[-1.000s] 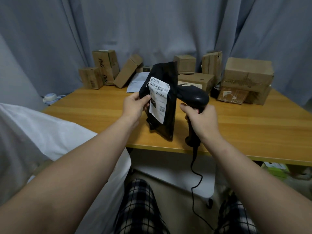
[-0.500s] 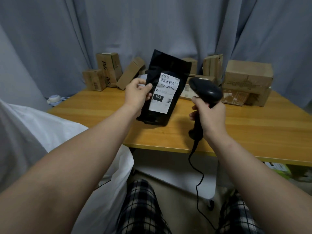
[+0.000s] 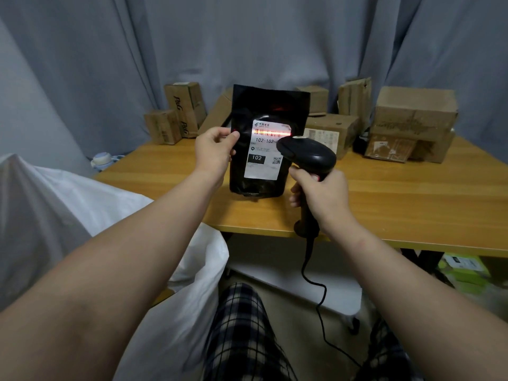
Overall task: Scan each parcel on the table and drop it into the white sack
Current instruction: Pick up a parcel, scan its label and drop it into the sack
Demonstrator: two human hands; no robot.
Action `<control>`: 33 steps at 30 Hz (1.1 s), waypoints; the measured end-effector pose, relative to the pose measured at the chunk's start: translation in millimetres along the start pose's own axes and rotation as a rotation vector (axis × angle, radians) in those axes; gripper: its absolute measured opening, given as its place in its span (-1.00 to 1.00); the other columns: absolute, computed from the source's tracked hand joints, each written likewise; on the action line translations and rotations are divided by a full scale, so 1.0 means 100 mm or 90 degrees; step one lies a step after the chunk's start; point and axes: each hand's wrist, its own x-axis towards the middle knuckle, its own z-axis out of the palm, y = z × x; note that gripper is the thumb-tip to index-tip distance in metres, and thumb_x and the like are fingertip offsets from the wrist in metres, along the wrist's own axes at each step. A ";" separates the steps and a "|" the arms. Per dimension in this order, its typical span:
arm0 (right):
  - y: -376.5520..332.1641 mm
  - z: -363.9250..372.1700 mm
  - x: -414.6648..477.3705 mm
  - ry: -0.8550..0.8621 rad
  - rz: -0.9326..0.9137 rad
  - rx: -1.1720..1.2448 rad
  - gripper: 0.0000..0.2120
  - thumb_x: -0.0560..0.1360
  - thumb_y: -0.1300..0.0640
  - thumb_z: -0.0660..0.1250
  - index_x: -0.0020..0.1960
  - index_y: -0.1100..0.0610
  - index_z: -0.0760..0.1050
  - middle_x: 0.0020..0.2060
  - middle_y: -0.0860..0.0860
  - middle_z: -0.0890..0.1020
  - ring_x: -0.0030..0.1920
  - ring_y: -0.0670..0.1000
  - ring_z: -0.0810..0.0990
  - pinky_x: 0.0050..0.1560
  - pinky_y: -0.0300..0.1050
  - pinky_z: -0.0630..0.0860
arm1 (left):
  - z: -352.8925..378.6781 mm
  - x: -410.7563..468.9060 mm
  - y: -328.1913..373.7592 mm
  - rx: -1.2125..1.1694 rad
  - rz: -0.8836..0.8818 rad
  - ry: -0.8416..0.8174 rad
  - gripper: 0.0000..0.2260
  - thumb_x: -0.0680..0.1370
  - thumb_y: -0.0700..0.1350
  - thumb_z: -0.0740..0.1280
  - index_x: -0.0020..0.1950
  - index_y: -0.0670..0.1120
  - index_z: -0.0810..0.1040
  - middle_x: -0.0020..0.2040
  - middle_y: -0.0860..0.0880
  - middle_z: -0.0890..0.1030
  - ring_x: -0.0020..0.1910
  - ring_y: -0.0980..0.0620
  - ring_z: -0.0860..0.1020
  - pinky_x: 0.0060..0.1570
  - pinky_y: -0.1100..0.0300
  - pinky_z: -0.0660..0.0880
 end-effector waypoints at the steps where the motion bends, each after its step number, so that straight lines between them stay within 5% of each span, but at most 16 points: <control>1: 0.01 0.01 -0.01 0.000 0.002 -0.002 -0.82 0.50 0.18 0.39 -0.26 0.19 0.54 -0.43 0.11 0.58 -0.44 0.06 0.60 -0.31 -0.02 0.59 | -0.01 0.00 -0.01 0.000 0.001 0.005 -0.97 0.56 -0.22 0.34 -0.02 -0.17 0.57 -0.31 -0.01 0.48 -0.43 0.17 0.42 -0.43 0.38 0.39; 14: 0.02 0.06 0.00 -0.020 -0.009 -0.005 -0.82 0.50 0.18 0.39 -0.26 0.19 0.54 -0.44 0.10 0.57 -0.43 0.08 0.59 -0.30 -0.01 0.58 | -0.09 0.05 -0.17 -0.002 -0.013 0.036 -0.87 0.57 -0.22 0.33 0.08 -0.24 0.55 -0.32 0.01 0.46 -0.41 0.18 0.44 -0.41 0.36 0.41; 33: 0.26 0.11 -0.13 -0.025 -0.042 -0.034 -0.80 0.49 0.19 0.40 -0.29 0.23 0.54 -0.49 0.04 0.55 -0.48 0.02 0.58 -0.34 -0.03 0.54 | -0.21 0.02 -0.22 -0.003 -0.034 0.036 -0.98 0.58 -0.21 0.33 -0.02 -0.10 0.52 -0.29 0.02 0.51 -0.38 0.17 0.47 -0.38 0.34 0.44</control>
